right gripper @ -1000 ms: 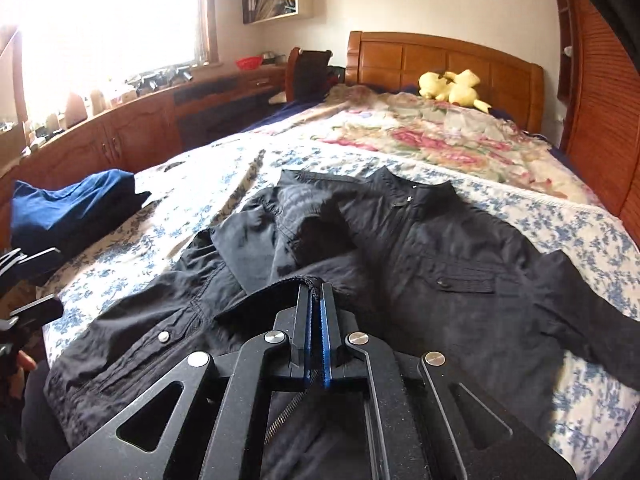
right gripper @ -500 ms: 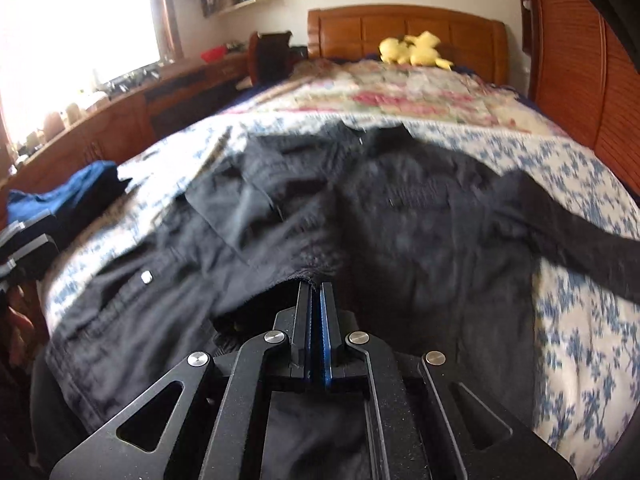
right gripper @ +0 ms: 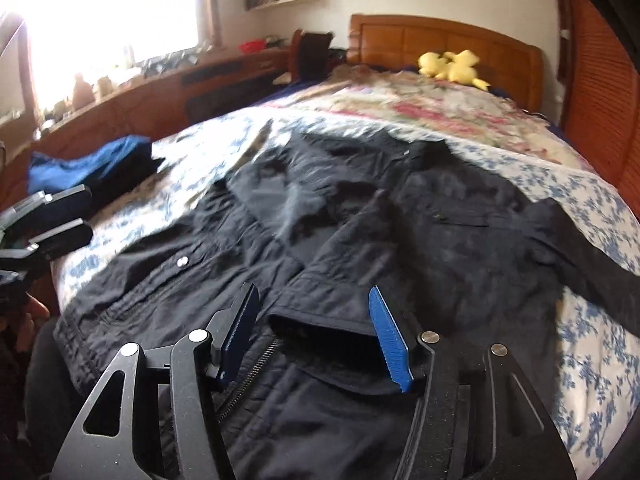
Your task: Fold large clothes
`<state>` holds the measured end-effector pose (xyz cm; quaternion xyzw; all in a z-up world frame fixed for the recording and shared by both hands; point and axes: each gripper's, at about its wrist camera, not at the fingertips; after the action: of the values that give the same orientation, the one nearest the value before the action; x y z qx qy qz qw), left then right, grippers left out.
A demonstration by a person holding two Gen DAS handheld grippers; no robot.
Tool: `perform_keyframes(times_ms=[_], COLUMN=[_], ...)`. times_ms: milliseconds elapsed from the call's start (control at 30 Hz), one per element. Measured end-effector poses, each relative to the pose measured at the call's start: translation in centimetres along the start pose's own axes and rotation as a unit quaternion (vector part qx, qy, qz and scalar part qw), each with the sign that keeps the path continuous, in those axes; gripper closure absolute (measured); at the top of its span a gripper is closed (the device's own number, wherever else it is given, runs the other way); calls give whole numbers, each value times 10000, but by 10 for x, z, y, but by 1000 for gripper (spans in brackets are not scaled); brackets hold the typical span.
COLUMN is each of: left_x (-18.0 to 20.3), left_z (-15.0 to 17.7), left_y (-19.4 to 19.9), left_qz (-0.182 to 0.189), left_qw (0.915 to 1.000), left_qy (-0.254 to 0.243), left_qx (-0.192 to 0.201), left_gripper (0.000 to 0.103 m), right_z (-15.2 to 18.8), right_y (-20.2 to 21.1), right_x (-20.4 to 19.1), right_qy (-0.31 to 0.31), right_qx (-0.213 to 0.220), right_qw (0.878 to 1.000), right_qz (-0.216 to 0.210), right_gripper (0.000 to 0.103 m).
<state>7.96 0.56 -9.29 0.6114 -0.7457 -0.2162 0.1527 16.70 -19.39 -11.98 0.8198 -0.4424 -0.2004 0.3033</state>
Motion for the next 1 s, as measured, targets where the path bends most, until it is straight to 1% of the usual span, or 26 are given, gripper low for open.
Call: perform_keyframes(times_ms=[133, 167, 267, 300, 333, 367, 433, 500, 567, 733, 867, 900, 967, 1000], left_x=[1, 2, 1, 1, 1, 2, 2, 2, 2, 7, 10, 10, 12, 13], left_z=[4, 4, 6, 7, 7, 8, 9, 9, 9, 3, -3, -5, -9, -11], left_y=[-1, -2, -2, -2, -2, -2, -3, -6, -8, -18, -33, -36, -44, -47], left_qz=[-9, -9, -4, 1, 11, 17, 29, 48, 79, 182, 266, 315, 406, 430], left_qw=[10000, 10000, 10000, 10000, 10000, 10000, 10000, 10000, 9999, 9998, 9996, 9994, 9991, 9990], left_qy=[-27, -28, -19, -16, -13, -10, 1, 20, 35, -23, -59, -35, -22, -40], left_qx=[-50, -63, -80, -82, -79, -76, -73, -80, -89, -72, -99, -110, -109, -111], left_gripper=[40, 40, 40, 40, 40, 40, 40, 40, 40, 40, 40, 40, 40, 40], right_z=[0, 1, 4, 6, 8, 9, 10, 10, 7, -11, -27, -28, -29, -28], right_y=[-30, -40, -63, -69, -72, -75, -74, -68, -61, -32, -14, -12, -10, -8], right_x=[-13, -15, -15, -12, -8, -3, 7, 13, 21, 55, 93, 102, 118, 125], right_qy=[153, 193, 368, 383, 374, 354, 307, 323, 231, -94, -519, -601, -699, -758], right_qx=[-304, -459, -842, -953, -1029, -1106, -1144, -1078, -957, -460, -47, -1, 54, 74], right_qw=[9994, 9988, 9953, 9942, 9935, 9928, 9926, 9933, 9947, 9969, 9914, 9897, 9867, 9852], right_qz=[-22, 8, 300, 325, 325, 302, 251, 282, 295, 639, 1201, 1296, 1470, 1537], right_gripper=[44, 44, 44, 49, 63, 69, 90, 95, 95, 96, 96, 94, 83, 70])
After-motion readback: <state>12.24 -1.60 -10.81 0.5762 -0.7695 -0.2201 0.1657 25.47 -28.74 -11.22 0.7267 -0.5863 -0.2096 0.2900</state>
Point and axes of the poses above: each gripper's, at about its wrist camera, not at the fingertips, and y roughly against the way its jaws point, x to its right, z to its underside, and after that the axes turned 3 degrees about -y, right-handed
